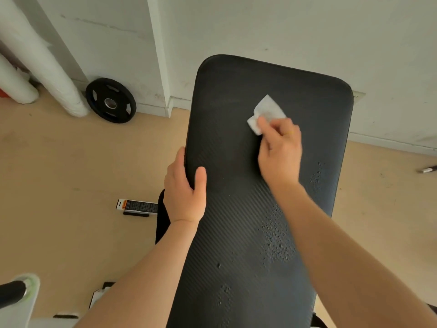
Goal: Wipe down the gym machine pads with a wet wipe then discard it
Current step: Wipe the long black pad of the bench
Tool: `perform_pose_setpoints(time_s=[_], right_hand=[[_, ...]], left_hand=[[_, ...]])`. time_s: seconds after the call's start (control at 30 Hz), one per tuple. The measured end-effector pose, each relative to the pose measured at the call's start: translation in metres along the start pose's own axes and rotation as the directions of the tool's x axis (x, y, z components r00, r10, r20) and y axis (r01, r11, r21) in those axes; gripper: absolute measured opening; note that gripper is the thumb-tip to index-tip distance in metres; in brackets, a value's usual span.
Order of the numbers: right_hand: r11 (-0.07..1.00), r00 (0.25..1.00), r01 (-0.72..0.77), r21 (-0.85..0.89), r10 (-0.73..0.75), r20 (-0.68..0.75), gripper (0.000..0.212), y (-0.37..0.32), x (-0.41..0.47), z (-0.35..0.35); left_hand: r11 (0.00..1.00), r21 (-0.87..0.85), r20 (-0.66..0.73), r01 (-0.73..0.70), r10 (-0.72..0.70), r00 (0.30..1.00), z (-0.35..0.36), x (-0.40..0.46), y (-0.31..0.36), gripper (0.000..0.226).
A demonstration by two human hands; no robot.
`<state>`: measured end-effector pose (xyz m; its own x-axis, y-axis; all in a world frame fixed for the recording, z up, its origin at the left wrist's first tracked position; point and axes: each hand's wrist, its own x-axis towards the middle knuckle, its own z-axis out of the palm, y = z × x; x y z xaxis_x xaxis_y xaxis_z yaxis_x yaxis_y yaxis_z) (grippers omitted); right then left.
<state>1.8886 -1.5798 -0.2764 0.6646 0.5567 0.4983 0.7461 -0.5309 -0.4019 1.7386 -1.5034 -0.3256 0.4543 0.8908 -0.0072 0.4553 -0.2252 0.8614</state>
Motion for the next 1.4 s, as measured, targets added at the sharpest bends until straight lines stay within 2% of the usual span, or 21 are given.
perform_pose_setpoints(time_s=[0.13,0.23,0.33,0.4,0.47,0.5,0.57,0.67,0.77,0.87,0.97,1.07,1.17,1.27,1.33,1.4], right_hand=[[0.960,0.948,0.235,0.149,-0.261,0.182,0.035,-0.032,-0.063,0.011],[0.936,0.917,0.294,0.193,-0.333,0.220,0.032,-0.039,-0.098,0.018],[0.905,0.877,0.394,0.163,-0.423,0.229,0.030,-0.027,-0.091,0.019],[0.935,0.910,0.329,0.129,-0.351,0.222,0.029,-0.012,-0.073,0.014],[0.981,0.969,0.171,0.092,-0.185,0.163,0.034,0.008,-0.049,0.006],[0.990,0.983,0.138,0.036,-0.142,0.116,0.033,0.015,-0.039,0.000],[0.985,0.985,0.168,-0.043,-0.166,0.055,0.029,0.026,-0.029,-0.005],[0.978,0.970,0.176,-0.115,-0.152,0.188,0.041,0.015,-0.046,-0.003],[0.942,0.889,0.287,-0.177,-0.192,0.417,0.066,-0.015,-0.084,-0.002],[0.915,0.828,0.351,-0.198,-0.204,0.523,0.079,-0.030,-0.110,-0.002],[0.904,0.851,0.329,-0.273,-0.158,0.501,0.080,-0.022,-0.095,-0.003],[0.902,0.918,0.145,-0.408,0.031,0.396,0.089,0.007,-0.058,-0.012],[0.908,0.918,0.026,-0.418,0.144,0.370,0.095,0.040,-0.034,-0.028],[0.939,0.896,0.040,-0.342,0.117,0.427,0.094,0.041,-0.036,-0.034],[0.947,0.875,0.139,-0.291,0.020,0.483,0.091,0.023,-0.054,-0.030],[0.932,0.814,0.294,-0.213,-0.127,0.567,0.091,0.000,-0.086,-0.022]], left_hand=[[0.990,-0.111,-0.037,0.085,-0.090,0.995,-0.001,0.003,-0.002,0.073],[0.965,-0.201,-0.047,0.166,-0.178,0.983,-0.002,0.002,0.001,0.068],[0.973,-0.156,-0.071,0.168,-0.181,0.981,-0.002,0.001,0.007,0.059],[0.979,-0.118,-0.080,0.165,-0.175,0.981,-0.002,0.001,0.010,0.060],[0.978,-0.084,-0.069,0.193,-0.199,0.978,-0.001,0.003,0.011,0.063],[0.976,-0.071,-0.067,0.208,-0.212,0.975,-0.001,0.004,0.012,0.064],[0.971,-0.055,-0.067,0.232,-0.235,0.970,0.000,0.003,0.014,0.066],[0.969,-0.043,-0.067,0.242,-0.245,0.967,-0.001,0.003,0.015,0.065],[0.976,-0.034,-0.092,0.214,-0.216,0.972,-0.001,0.003,0.014,0.068],[0.988,-0.016,-0.107,0.151,-0.152,0.983,-0.001,0.002,0.014,0.082],[0.982,-0.029,-0.100,0.185,-0.187,0.977,0.000,0.003,0.014,0.077],[0.959,-0.051,-0.066,0.278,-0.281,0.957,0.000,0.005,0.016,0.066],[0.958,-0.043,-0.062,0.282,-0.284,0.957,-0.001,0.004,0.016,0.064],[0.957,-0.033,-0.061,0.290,-0.291,0.955,-0.002,0.004,0.017,0.063],[0.958,-0.027,-0.066,0.286,-0.287,0.956,-0.002,0.003,0.019,0.063],[0.966,-0.022,-0.081,0.256,-0.257,0.963,-0.003,0.001,0.021,0.064]])
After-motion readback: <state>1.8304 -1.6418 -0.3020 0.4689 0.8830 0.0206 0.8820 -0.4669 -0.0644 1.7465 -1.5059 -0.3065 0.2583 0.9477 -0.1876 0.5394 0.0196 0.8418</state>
